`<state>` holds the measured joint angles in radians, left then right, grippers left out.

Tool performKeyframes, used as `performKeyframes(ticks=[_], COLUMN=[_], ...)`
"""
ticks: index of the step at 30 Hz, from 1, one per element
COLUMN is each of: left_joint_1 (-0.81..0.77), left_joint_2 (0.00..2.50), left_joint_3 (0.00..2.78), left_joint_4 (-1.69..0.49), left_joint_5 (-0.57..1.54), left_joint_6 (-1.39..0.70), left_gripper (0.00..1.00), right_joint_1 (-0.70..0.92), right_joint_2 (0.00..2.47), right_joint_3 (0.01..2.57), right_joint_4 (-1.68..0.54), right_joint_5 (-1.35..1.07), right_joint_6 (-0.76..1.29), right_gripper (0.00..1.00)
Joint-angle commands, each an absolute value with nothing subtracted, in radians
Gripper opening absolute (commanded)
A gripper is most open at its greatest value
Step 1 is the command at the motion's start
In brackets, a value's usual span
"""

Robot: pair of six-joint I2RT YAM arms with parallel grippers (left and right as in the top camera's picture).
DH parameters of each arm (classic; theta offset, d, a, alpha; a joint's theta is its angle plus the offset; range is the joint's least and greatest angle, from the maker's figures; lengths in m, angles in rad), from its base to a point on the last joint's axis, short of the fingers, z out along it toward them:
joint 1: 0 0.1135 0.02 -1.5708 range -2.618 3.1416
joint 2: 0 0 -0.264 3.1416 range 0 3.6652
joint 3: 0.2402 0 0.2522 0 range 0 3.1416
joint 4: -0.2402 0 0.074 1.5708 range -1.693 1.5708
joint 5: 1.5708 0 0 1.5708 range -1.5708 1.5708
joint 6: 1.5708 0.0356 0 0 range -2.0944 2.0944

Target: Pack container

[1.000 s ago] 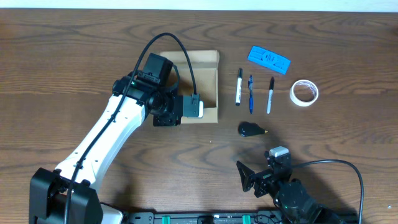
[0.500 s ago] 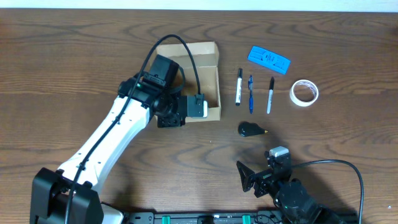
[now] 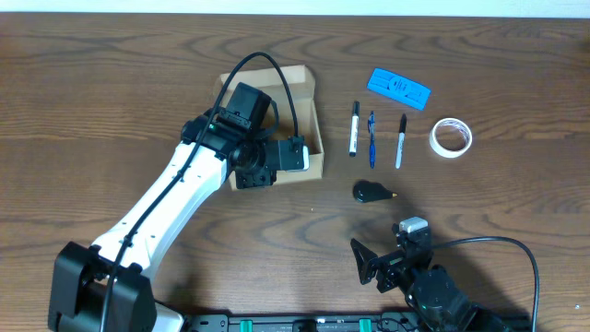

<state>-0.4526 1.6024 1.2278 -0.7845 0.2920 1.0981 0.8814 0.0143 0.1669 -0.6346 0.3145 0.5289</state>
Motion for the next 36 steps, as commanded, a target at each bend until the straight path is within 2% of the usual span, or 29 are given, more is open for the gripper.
performKeyframes(ticks=[1,5,7,8,17,22,29,32,36], left_joint_1=[-0.453,-0.453,-0.453,-0.453,-0.453,-0.453,-0.451,-0.451,-0.447], left_joint_2=[1.616,1.616,1.616,1.616,1.600,1.559,1.481,1.454,1.435], left_joint_3=[1.219,1.219,1.219,1.219,1.221,1.238,1.257,1.257,1.258], left_joint_4=[-0.788,-0.788,-0.788,-0.788,-0.808,-0.804,-0.804,-0.805,-0.827], left_joint_5=[0.309,0.307,0.307,0.307,0.307,0.307,0.260,0.140,-0.140], left_joint_6=[1.092,1.092,1.092,1.092,1.081,0.949,0.603,0.398,0.049], left_gripper=[0.13,0.11,0.29,0.98,0.95,0.96,0.95,0.95,0.95], right_joint_1=[0.876,0.876,0.876,0.876,0.876,0.876,0.876,0.876,0.876], right_joint_2=[0.006,0.006,0.006,0.006,0.006,0.006,0.006,0.006,0.006], right_joint_3=[0.163,0.163,0.163,0.163,0.163,0.163,0.163,0.163,0.163], right_joint_4=[-0.635,-0.635,-0.635,-0.635,-0.634,-0.635,-0.635,-0.635,-0.635], right_joint_5=[0.329,0.329,0.329,0.329,0.329,0.329,0.329,0.329,0.329], right_joint_6=[0.515,0.515,0.515,0.515,0.515,0.515,0.515,0.515,0.515], right_gripper=[0.99,0.99,0.99,0.99,0.99,0.99,0.99,0.99,0.99])
